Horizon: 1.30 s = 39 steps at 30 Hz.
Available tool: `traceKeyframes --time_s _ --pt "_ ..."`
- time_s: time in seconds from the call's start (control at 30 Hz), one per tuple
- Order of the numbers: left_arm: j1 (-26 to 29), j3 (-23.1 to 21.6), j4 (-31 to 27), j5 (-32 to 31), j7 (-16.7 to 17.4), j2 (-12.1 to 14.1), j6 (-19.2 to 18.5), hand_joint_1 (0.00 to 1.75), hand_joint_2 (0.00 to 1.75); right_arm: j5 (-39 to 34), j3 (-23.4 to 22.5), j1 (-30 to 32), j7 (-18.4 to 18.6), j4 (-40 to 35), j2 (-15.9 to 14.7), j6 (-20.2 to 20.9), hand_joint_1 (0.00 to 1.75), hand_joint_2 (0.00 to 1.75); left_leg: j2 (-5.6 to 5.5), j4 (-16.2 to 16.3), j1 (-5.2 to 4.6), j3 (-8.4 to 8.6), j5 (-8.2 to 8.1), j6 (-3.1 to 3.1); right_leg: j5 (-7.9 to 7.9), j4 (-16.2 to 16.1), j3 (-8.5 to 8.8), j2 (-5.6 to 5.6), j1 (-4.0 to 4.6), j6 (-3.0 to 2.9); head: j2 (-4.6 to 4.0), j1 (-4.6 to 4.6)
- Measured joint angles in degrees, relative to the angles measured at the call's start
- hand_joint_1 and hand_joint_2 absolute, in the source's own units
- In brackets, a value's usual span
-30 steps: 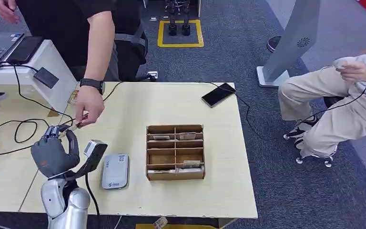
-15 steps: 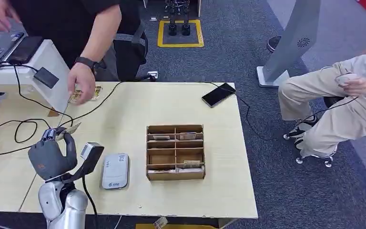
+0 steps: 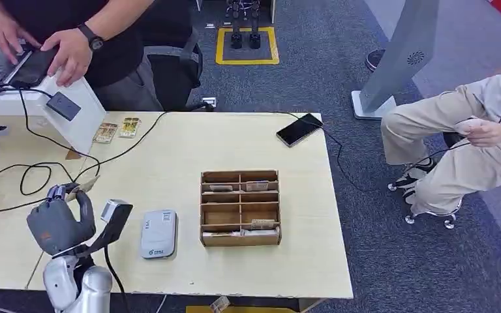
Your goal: Pass the card to the sensor for recognition and then transmit it.
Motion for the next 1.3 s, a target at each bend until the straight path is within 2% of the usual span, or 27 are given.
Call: traceKeyframes --time_s 0.53,0.63,0.97,1.03,1.1,1.17,1.2,1.23,1.27,1.3 --pt "0.52 2.45 0.00 -0.15 0.13 -0.17 0.00 1.75 1.75 -0.17 0.00 0.00 -0.04 0.35 -0.02 0.00 0.00 1.75 -0.01 0.00 0.00 -0.01 0.00 0.00 0.00 0.00 0.00 -0.01 0.00 0.00 0.00 0.02" --pt "0.55 2.58 0.37 -0.11 1.25 0.04 0.00 1.75 1.75 -0.70 0.00 0.01 -0.04 0.37 -0.07 0.00 0.00 1.75 -0.01 0.00 0.00 -0.01 0.00 0.00 0.00 0.00 0.00 -0.01 0.00 0.00 0.00 0.02" --pt "2.20 2.86 2.10 -10.71 2.34 -0.20 0.00 1.75 1.75 -1.20 0.00 0.12 -0.02 0.44 -0.15 0.00 0.00 1.75 -0.03 0.00 0.00 -0.02 0.00 0.00 0.00 0.00 0.00 -0.03 0.00 0.00 0.00 0.02" --pt "2.59 2.82 2.10 -13.67 3.57 -0.17 0.00 1.75 1.75 -1.25 -0.02 0.11 -0.20 0.48 -0.15 -0.02 0.00 1.75 -0.02 0.00 0.00 -0.02 0.00 0.00 0.00 0.00 0.00 -0.02 0.00 0.00 0.00 0.02" --pt "3.80 0.78 2.10 -14.78 10.04 1.64 0.02 1.75 1.75 -1.20 0.00 0.17 -0.26 0.52 -0.22 0.00 0.00 1.75 0.05 0.00 -0.01 0.05 -0.01 0.00 0.00 0.00 -0.03 0.04 0.00 0.00 0.00 0.02" --pt "4.63 -5.78 3.88 -14.95 30.74 7.29 0.02 1.75 1.75 -1.20 -0.02 0.16 -0.31 0.65 -0.37 0.00 0.00 1.75 0.23 0.04 0.03 0.41 0.01 -0.01 0.05 -0.01 -0.33 0.20 0.06 -0.03 0.00 0.11" --pt "4.32 -10.67 4.94 -14.95 41.91 9.26 0.02 1.75 1.75 -1.20 -0.02 0.16 -0.33 0.70 -0.39 0.00 0.00 1.75 0.26 0.06 0.02 0.35 0.05 -0.07 0.08 -0.01 -0.44 0.24 0.06 -0.04 0.00 0.11" --pt "3.75 -17.20 6.27 -14.95 54.47 11.84 0.00 1.75 1.75 -1.25 -0.02 0.25 -0.31 0.70 -0.48 0.00 0.00 1.75 0.22 0.06 0.00 0.35 0.07 -0.07 0.09 0.00 -0.28 0.19 0.03 -0.03 0.00 -0.13" --pt "3.27 -21.78 7.13 -14.95 59.03 13.06 0.00 1.75 1.75 -1.31 -0.02 0.38 -0.31 0.72 -0.52 -0.02 0.00 1.75 -0.04 0.04 -0.01 0.35 0.13 -0.04 0.08 0.01 -0.14 -0.07 0.00 -0.02 0.00 -0.33" --pt "3.18 -30.19 8.57 -15.01 62.64 14.65 0.00 1.75 1.75 -1.35 -0.02 0.30 -0.37 0.79 -0.55 0.00 0.00 1.75 -0.21 0.00 0.02 0.35 0.14 -0.04 0.05 0.02 -0.01 -0.25 0.02 -0.02 0.00 -0.33"
